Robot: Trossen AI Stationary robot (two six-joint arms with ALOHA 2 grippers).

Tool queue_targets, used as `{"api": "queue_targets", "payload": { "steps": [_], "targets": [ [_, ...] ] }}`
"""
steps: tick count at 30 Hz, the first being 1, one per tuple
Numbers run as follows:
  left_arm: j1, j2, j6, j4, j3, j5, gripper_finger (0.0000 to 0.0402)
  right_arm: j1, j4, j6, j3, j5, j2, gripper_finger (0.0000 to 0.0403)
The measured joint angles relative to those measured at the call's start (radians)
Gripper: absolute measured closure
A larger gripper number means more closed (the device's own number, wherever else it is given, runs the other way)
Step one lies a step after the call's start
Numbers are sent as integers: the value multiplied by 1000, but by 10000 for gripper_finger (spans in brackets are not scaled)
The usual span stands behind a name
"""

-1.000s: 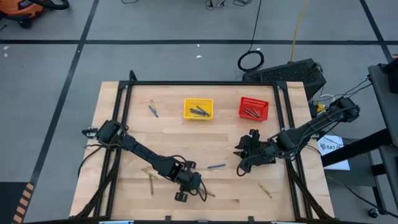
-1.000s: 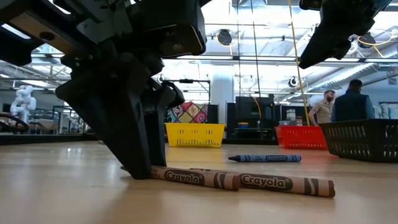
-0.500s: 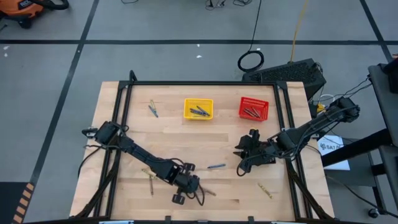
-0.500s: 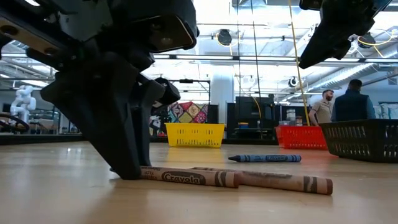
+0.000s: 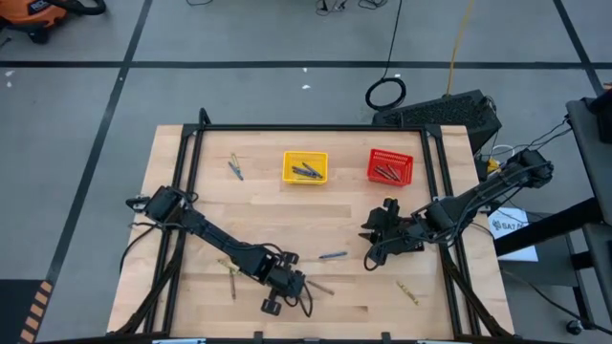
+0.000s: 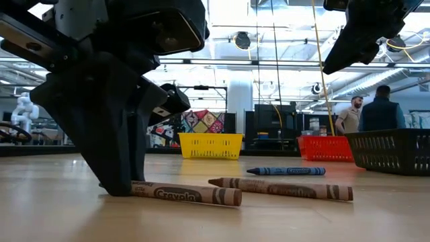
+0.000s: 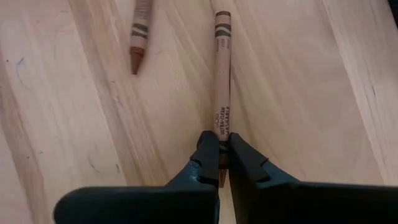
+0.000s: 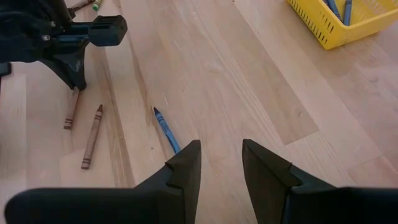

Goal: Sort crayons
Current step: Put the brown crayon into the red bin

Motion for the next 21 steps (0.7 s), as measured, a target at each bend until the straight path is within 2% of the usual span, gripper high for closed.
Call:
{"api": "queue_targets", "payload": {
  "steps": [11, 13, 21],
  "targets": [
    [-11, -79, -2, 26, -10, 4, 395, 0, 0, 0, 0, 0, 0, 298],
    [-13, -102, -1, 38, -9, -31, 396, 0, 0, 0, 0, -3, 0, 298],
    [-21, -163, 1, 45, -6, -199, 396, 6, 78, -70, 0, -157, 0, 298]
  ]
}}
